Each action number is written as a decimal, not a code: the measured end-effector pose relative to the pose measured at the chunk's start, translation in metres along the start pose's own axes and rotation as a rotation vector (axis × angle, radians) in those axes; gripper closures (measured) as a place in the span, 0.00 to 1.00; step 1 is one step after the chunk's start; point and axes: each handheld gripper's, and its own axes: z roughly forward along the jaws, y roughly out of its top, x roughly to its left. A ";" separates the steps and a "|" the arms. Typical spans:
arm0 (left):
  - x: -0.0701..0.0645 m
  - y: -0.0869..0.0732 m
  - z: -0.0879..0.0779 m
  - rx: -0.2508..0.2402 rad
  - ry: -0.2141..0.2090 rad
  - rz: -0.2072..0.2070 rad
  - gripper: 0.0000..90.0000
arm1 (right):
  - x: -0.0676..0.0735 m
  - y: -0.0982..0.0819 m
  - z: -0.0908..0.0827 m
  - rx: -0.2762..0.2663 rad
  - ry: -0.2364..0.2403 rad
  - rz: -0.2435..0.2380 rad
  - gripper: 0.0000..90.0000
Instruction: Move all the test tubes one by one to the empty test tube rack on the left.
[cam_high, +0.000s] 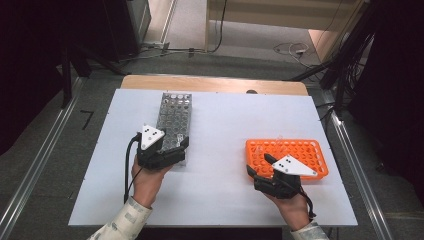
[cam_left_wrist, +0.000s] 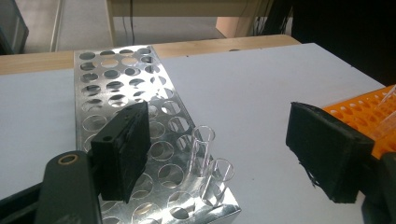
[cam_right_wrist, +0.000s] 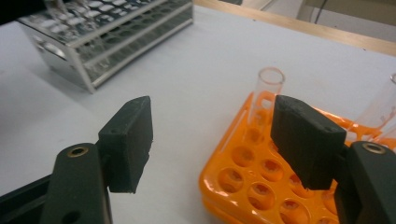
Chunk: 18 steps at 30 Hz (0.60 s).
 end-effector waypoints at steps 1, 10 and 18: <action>0.000 0.000 0.000 0.001 -0.001 0.001 0.24 | -0.002 -0.002 0.004 0.006 -0.014 -0.001 0.32; -0.001 -0.001 0.002 0.007 -0.001 0.006 0.24 | -0.018 -0.005 0.031 0.014 -0.054 0.057 0.45; -0.002 -0.001 0.002 0.011 -0.002 0.007 0.24 | -0.019 -0.008 0.042 0.036 -0.071 0.040 0.57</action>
